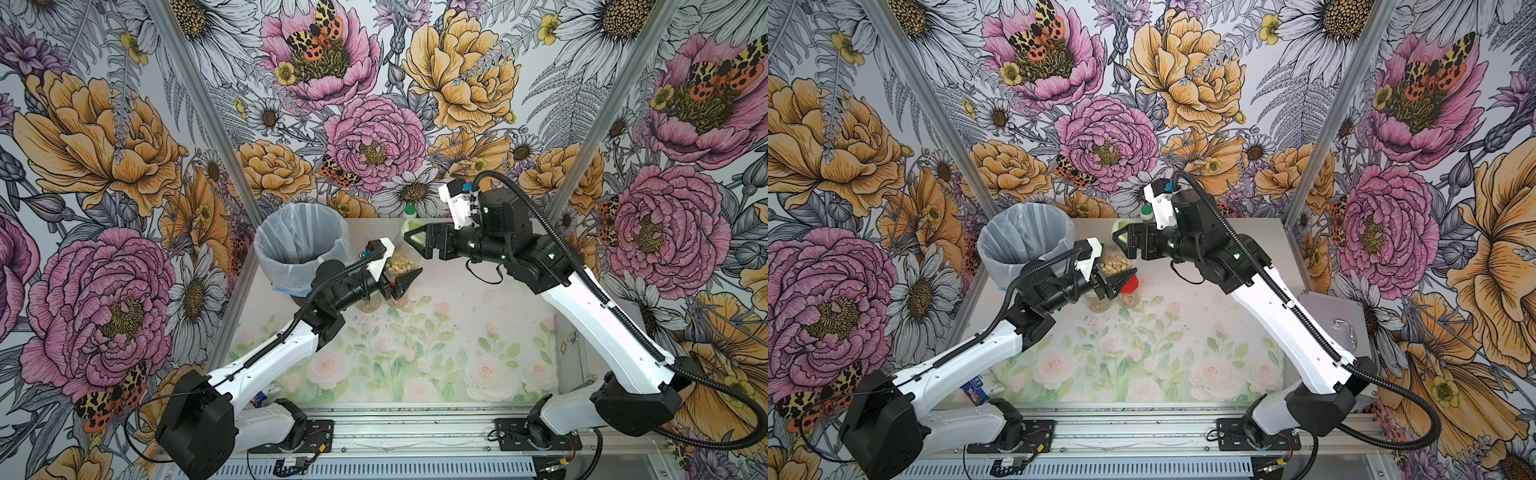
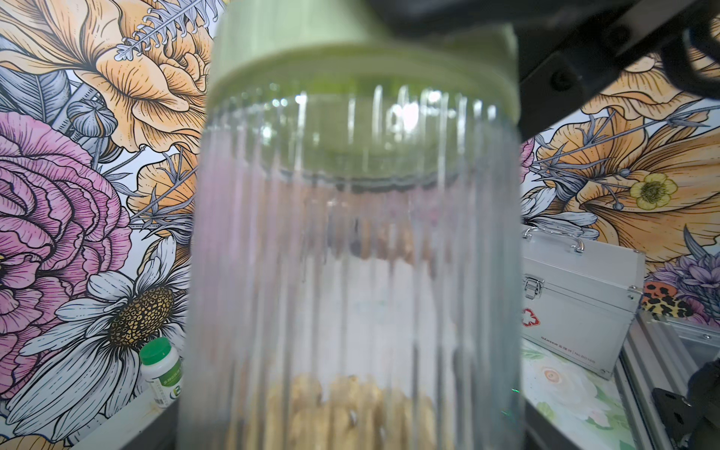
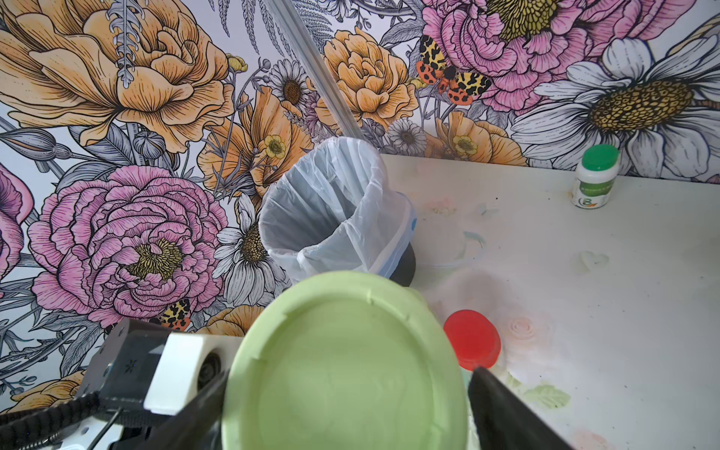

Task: Empty moldy peanuts from jars
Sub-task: Unscrew the lid from the jar.

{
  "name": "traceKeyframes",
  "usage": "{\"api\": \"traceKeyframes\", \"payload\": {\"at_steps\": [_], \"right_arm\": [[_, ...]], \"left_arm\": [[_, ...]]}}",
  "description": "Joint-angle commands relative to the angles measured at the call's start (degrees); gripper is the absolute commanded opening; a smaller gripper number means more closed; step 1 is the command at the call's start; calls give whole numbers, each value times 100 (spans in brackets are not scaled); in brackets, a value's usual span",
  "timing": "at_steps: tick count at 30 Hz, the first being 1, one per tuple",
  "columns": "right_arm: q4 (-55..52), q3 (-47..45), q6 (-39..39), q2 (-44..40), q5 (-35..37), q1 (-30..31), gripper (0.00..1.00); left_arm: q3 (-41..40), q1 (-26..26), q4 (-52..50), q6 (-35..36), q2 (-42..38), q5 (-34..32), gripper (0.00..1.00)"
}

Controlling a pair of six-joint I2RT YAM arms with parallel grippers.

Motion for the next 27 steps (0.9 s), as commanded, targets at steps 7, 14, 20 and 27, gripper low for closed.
{"api": "traceKeyframes", "payload": {"at_steps": [7, 14, 20, 27], "right_arm": [[-2, -155, -96, -290, 174, 16, 92], [1, -205, -89, -371, 207, 22, 92], [1, -334, -80, -479, 268, 21, 92], [-6, -497, -63, -621, 327, 22, 92]], "left_arm": [[158, 49, 541, 85, -272, 90, 20], [150, 46, 558, 59, -268, 88, 19], [154, 66, 567, 61, -278, 94, 20], [171, 80, 585, 48, -253, 112, 19]]}}
